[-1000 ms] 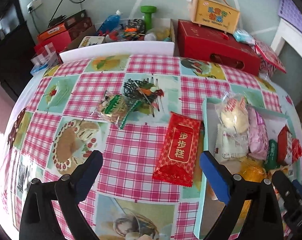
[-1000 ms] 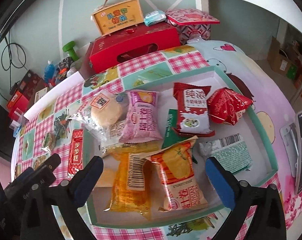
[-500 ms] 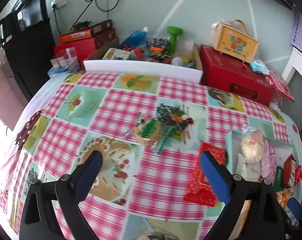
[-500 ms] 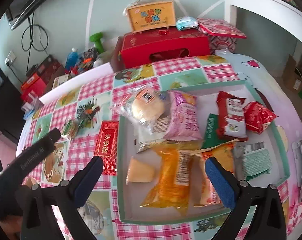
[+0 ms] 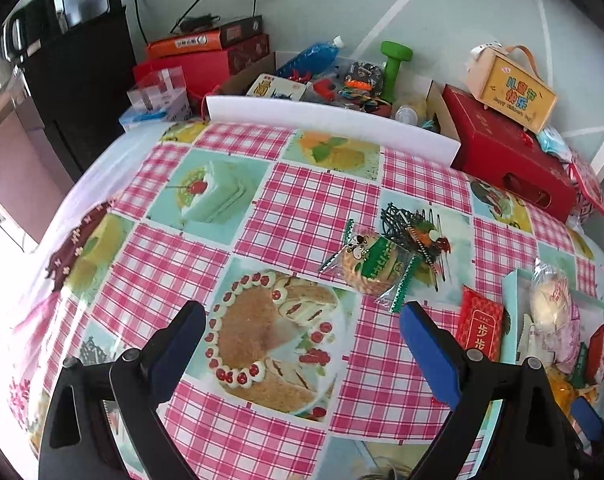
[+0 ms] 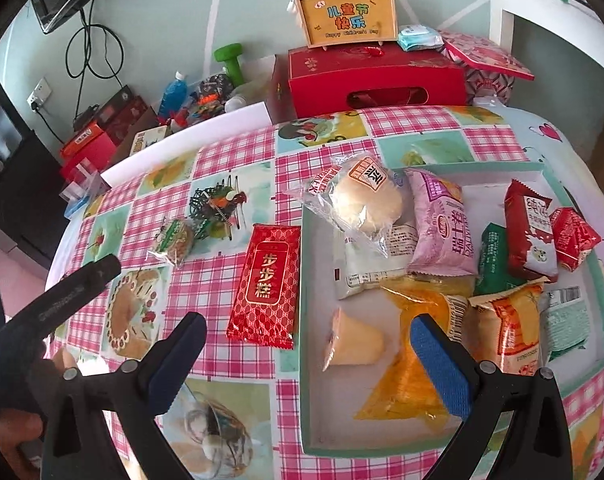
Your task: Organize snacks
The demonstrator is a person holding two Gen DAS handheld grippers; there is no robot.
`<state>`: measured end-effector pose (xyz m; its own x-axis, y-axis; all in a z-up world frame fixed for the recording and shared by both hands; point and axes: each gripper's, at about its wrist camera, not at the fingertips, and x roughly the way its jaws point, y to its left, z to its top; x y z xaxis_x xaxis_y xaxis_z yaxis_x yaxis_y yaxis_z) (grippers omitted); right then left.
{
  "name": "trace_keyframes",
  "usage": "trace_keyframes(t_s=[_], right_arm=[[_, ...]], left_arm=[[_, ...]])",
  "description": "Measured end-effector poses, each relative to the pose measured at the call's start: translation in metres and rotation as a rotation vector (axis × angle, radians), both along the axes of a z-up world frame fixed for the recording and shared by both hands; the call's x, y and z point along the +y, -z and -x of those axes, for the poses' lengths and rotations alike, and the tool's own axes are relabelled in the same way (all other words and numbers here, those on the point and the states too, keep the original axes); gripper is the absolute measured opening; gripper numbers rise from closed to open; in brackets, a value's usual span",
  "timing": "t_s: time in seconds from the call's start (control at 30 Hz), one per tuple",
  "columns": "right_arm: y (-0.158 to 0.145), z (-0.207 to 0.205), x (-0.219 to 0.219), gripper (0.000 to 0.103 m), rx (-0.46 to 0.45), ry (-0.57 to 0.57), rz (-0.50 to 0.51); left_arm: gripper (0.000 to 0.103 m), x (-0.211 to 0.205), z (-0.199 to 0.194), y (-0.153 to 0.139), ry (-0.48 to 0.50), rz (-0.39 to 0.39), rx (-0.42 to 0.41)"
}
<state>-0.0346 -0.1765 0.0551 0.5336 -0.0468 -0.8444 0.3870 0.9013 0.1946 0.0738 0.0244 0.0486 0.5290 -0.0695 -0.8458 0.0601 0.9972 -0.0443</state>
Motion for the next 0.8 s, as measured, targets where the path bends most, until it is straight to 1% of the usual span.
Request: trace_keyframes(t_s=[0.13, 0.2, 0.27, 0.33, 0.47, 0.53, 0.6, 0.67, 0.73, 0.8], right_arm=[[-0.001, -0.009, -0.004, 0.102, -0.011, 0.015, -0.045], [-0.004, -0.015, -0.004, 0.099, -0.015, 0.011, -0.048], [-0.007, -0.024, 0.0, 0.092, -0.011, 0.0, -0.023], [-0.008, -0.032, 0.003, 0.089, -0.005, -0.012, -0.013], [-0.007, -0.045, 0.016, 0.08, 0.015, -0.056, 0.015], [-0.004, -0.051, 0.022, 0.078, 0.027, -0.076, 0.027], [-0.001, -0.056, 0.028, 0.074, 0.039, -0.095, 0.032], [0.003, -0.06, 0.032, 0.067, 0.051, -0.112, 0.035], [0.007, -0.064, 0.034, 0.066, 0.063, -0.123, 0.031], [0.013, -0.07, 0.036, 0.061, 0.077, -0.135, 0.03]], left_arm=[[0.098, 0.003, -0.008, 0.002, 0.016, 0.005, 0.016], [0.098, 0.002, -0.013, 0.003, 0.028, 0.0, 0.021], [0.097, 0.003, -0.018, 0.004, 0.039, -0.015, 0.026], [0.098, 0.004, -0.022, 0.004, 0.043, -0.024, 0.024], [0.097, 0.01, -0.031, 0.005, 0.054, -0.005, 0.035], [0.098, 0.013, -0.036, 0.005, 0.064, 0.003, 0.04], [0.097, 0.014, -0.04, 0.006, 0.072, 0.006, 0.044], [0.097, 0.014, -0.045, 0.008, 0.083, 0.009, 0.064], [0.097, 0.015, -0.05, 0.011, 0.085, 0.015, 0.087], [0.098, 0.014, -0.055, 0.015, 0.097, 0.022, 0.105]])
